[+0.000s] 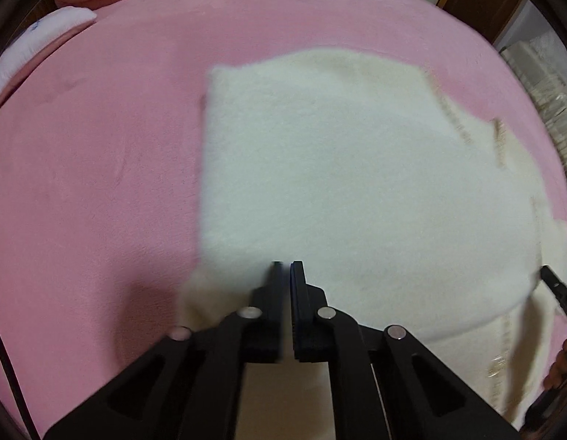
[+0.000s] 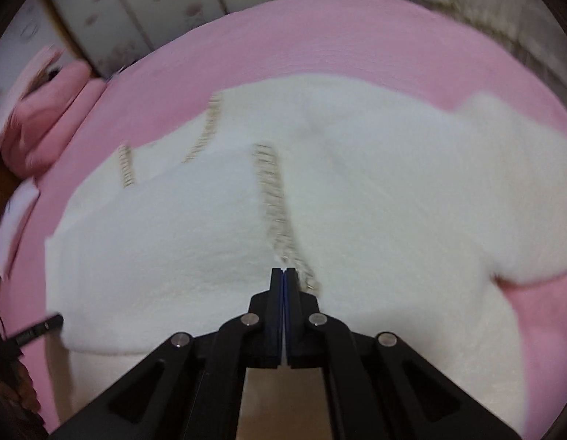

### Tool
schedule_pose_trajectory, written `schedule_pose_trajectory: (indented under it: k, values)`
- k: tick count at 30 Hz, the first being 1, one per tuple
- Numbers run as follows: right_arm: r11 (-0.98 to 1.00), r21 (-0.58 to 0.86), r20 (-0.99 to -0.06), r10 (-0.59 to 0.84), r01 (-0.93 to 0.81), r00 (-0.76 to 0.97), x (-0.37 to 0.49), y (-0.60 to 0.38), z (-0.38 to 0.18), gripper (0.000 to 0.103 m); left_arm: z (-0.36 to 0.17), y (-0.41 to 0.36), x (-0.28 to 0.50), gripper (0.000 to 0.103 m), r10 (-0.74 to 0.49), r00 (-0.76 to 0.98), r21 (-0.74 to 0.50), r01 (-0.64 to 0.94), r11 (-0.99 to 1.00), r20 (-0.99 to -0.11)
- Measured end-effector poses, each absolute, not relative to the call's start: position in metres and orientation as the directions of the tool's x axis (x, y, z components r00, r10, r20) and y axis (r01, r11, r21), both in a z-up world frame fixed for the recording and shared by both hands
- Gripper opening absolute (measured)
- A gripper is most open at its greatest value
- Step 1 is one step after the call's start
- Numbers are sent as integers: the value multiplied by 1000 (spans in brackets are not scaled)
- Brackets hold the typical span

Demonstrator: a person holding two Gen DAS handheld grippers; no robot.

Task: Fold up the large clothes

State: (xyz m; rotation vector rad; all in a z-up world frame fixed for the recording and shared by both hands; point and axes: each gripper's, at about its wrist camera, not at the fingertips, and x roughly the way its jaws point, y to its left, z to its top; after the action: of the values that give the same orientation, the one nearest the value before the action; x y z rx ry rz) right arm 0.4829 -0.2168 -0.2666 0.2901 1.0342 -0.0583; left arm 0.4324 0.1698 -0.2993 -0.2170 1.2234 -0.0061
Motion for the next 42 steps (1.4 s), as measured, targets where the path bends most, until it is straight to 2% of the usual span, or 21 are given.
schedule_pose_trajectory:
  k: [1,3,6,9,13,15,16,18,19,21,23,25,28,31,36,39,40,42]
  values:
    - [951,295,-815,197,97,546,489,-195,-260,4,-295,164,436,3,-215,365,-265,-93,960,-906]
    - [880,474,-761,413,-6,500,507,-157,-271,4,-299,152,450,4,-355,348,-407,-85,910,-867]
    - [769,638,-701,563,33,438,528,-118,-307,2,-323,137,485,4,-417,324,-479,-137,867,-849]
    - [791,608,-726,519,70,452,561,-104,-327,2,-335,131,520,4,-396,355,-472,-159,867,-847]
    - [799,587,-704,424,130,570,591,-163,-327,0,-337,154,546,1,-314,404,-426,-223,877,-859]
    - [848,480,-764,278,224,583,588,-202,-319,0,-333,177,544,1,-237,431,-373,-266,889,-871]
    - [857,462,-767,258,228,587,586,-212,-317,0,-333,184,542,1,-189,438,-334,-282,899,-879]
    - [923,301,-812,116,241,573,577,-234,-307,0,-332,202,534,1,-112,443,-267,-305,914,-890]
    - [950,215,-825,52,227,563,572,-239,-300,0,-332,210,530,1,-104,445,-262,-309,914,-890]
    - [965,147,-836,3,219,549,567,-238,-291,0,-331,217,523,1,-130,446,-291,-314,904,-885]
    - [969,106,-822,-39,221,567,553,-234,-277,0,-323,211,515,1,-104,444,-266,-320,909,-890]
    - [968,188,-783,47,164,620,539,-206,-262,1,-307,187,506,3,-108,455,-250,-265,931,-884]
    - [888,454,-748,332,78,574,528,-168,-268,1,-303,141,488,3,-252,407,-344,-170,923,-878]
    - [813,579,-728,480,64,489,527,-125,-292,1,-320,107,474,3,-393,310,-455,-161,876,-866]
    - [843,535,-790,476,55,387,527,-119,-316,0,-335,94,459,3,-331,263,-376,-144,915,-906]
    - [875,477,-824,410,88,392,514,-161,-314,0,-330,125,456,3,-95,255,-146,-189,971,-962]
    - [891,438,-842,360,119,402,509,-179,-309,0,-329,137,453,2,-51,250,-106,-211,972,-967]
    - [940,266,-903,166,212,397,495,-216,-299,0,-330,160,447,1,-118,246,-178,-241,954,-962]
